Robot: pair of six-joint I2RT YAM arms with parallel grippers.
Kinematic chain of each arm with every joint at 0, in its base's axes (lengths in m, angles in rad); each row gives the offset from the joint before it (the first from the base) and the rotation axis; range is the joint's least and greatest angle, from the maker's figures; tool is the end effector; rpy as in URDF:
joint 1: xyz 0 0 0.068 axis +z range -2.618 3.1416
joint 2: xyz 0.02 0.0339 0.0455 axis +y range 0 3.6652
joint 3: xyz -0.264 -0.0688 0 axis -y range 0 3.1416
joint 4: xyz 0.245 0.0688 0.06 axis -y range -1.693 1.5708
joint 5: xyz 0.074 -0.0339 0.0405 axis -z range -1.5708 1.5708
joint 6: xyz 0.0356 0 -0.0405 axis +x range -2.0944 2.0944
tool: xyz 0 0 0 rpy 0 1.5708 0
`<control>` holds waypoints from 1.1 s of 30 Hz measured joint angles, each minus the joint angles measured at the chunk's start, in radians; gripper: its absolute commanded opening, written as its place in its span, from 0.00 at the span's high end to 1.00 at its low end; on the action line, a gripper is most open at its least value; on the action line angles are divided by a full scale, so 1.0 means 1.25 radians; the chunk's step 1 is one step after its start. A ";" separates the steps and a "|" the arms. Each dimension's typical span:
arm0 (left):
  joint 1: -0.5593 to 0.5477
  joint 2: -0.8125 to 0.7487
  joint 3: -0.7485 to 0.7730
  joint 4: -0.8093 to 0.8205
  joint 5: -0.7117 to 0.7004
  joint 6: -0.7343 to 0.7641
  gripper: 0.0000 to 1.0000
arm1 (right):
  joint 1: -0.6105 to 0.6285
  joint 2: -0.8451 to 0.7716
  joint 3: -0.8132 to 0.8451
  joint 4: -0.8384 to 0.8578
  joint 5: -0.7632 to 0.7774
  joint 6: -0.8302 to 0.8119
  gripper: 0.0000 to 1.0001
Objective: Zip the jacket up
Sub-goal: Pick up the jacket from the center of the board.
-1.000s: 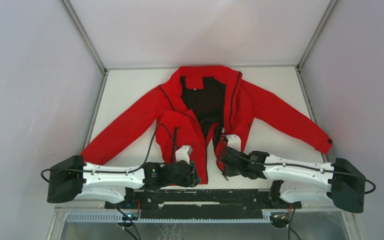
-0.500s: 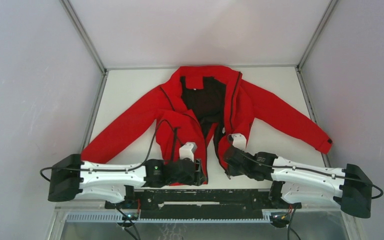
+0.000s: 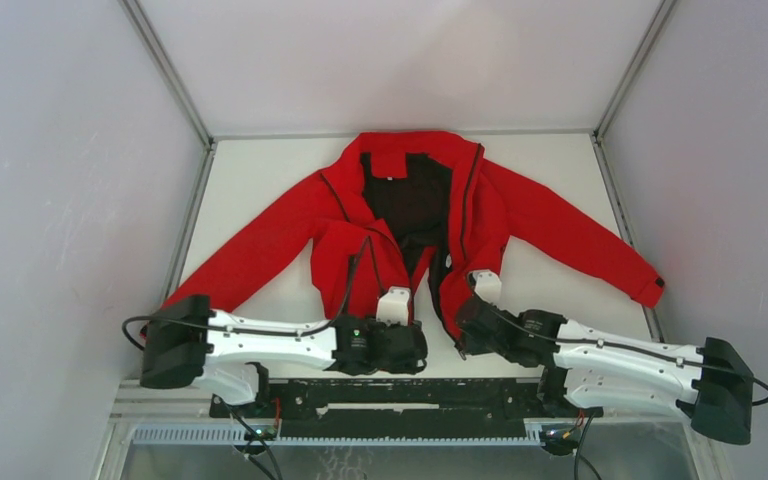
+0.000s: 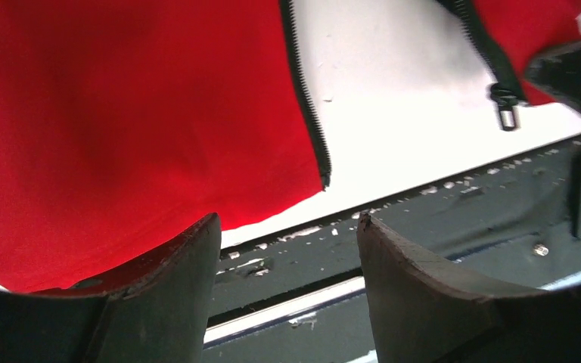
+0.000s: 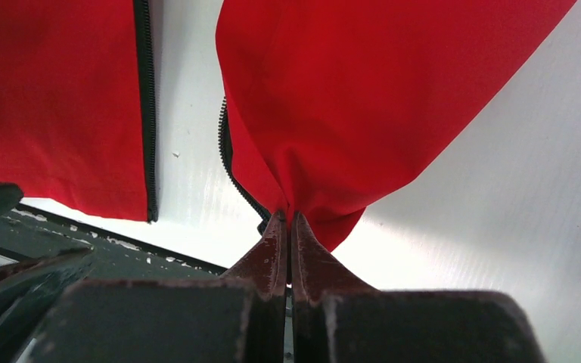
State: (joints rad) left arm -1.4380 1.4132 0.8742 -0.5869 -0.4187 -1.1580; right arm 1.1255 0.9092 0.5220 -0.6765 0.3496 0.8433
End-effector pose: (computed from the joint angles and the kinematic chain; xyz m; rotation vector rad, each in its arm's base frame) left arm 0.0495 -0.2612 0.2038 0.2385 2.5852 -0.4164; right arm 0.0797 0.1387 0.1909 -0.2440 2.5510 0.3024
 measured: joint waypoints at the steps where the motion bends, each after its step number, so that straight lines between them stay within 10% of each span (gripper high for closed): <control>1: 0.000 0.017 0.005 -0.008 -0.001 -0.012 0.30 | 0.000 -0.008 -0.004 0.002 0.000 0.000 1.00; 33: -0.002 0.178 0.057 -0.054 -0.013 -0.089 0.29 | 0.000 -0.123 -0.079 0.040 -0.024 0.000 1.00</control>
State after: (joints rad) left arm -1.4403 1.6356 0.9455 -0.6540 -0.4347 -1.2686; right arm 1.1255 0.7551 0.4236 -0.6270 0.3191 0.8433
